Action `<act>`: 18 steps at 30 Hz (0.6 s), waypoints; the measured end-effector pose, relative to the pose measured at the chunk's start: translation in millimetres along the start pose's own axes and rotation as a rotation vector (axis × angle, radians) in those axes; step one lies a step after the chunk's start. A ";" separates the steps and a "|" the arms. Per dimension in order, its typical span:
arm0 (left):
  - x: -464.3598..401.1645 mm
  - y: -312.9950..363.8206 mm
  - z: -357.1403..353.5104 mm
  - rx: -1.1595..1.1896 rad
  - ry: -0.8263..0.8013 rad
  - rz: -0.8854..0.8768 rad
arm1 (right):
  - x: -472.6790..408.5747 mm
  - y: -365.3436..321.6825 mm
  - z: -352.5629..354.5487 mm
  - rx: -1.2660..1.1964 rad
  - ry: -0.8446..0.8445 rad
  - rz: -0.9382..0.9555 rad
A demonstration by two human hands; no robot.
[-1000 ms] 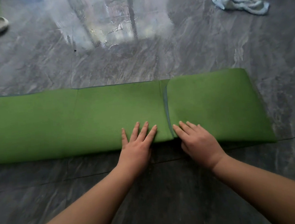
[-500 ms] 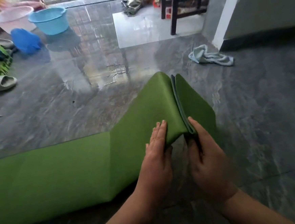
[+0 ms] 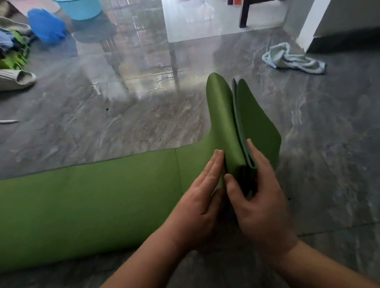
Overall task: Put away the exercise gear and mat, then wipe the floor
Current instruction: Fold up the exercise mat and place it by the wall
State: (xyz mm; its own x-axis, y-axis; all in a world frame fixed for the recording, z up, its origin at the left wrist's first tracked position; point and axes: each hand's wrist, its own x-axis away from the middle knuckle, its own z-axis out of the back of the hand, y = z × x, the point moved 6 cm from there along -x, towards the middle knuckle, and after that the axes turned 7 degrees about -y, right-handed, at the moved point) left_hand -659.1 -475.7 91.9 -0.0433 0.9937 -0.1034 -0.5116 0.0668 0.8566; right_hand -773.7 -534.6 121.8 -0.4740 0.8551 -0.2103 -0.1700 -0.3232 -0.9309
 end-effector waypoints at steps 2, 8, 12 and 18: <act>16.3 -19.6 28.6 -0.301 -0.035 0.035 | -1.5 -6.8 -12.1 0.067 -0.018 0.029; 85.7 -113.3 110.5 -0.641 -0.074 0.407 | -9.1 -20.5 -70.4 0.307 -0.147 0.206; 145.4 -185.6 145.1 -0.811 -0.186 0.695 | -8.9 -20.0 -148.1 0.404 -0.338 0.297; 240.9 -271.8 192.4 -0.751 -0.156 0.985 | 13.9 -10.3 -269.8 0.699 -0.457 0.276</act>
State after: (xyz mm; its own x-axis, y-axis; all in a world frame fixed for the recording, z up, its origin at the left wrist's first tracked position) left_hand -365.4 -237.1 -68.5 -0.6105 0.5954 0.5223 -0.6847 -0.7282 0.0300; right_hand -545.4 -410.0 47.9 -0.8504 0.5120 -0.1209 -0.4176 -0.7967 -0.4369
